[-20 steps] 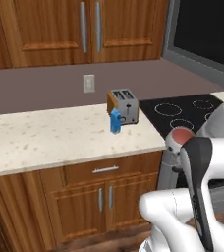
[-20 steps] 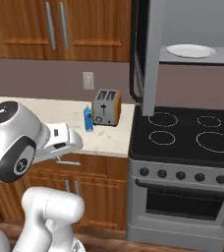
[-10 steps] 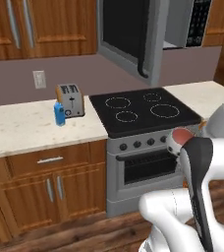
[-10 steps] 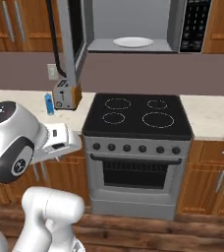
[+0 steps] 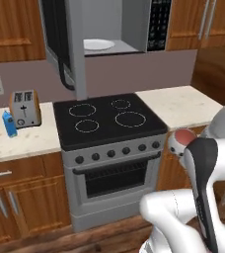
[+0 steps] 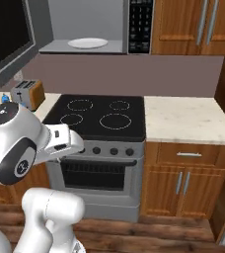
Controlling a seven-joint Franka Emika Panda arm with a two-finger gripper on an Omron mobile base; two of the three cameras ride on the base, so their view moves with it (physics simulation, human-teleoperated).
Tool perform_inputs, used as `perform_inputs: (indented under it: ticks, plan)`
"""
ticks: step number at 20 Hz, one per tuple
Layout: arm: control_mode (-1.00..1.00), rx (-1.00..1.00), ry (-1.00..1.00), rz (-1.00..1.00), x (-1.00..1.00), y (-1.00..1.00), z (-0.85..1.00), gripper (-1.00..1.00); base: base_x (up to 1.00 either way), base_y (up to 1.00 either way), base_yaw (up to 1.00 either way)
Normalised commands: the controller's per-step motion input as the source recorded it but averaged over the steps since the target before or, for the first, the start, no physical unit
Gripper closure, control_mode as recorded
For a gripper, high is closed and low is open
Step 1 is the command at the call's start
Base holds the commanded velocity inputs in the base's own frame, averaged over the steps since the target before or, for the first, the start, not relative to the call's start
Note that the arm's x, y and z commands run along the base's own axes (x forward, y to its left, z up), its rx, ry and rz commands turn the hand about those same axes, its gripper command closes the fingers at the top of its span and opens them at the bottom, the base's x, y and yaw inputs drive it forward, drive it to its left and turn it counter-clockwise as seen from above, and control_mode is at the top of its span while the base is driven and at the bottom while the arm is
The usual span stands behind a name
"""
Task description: Place the microwavable item in the microwave. Then, close the microwave door and press the start button.
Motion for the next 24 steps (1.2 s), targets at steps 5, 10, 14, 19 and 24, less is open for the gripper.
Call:
perform_inputs:
  ticks: [5,10,14,19,24]
  plan:
    - [1.0,0.0,0.0,0.0,0.0,0.0,0.0,1.0,0.94,-0.21,0.06]
    - [1.0,0.0,0.0,0.0,0.0,0.0,0.0,1.0,0.71,-0.03,0.02]
    - [1.0,0.0,0.0,0.0,0.0,0.0,0.0,1.0,0.47,-0.16,0.07]
    - [1.0,0.0,0.0,0.0,0.0,0.0,0.0,1.0,0.7,-0.02,0.08]
    - [1.0,0.0,0.0,0.0,0.0,0.0,0.0,1.0,0.71,-0.03,0.11]
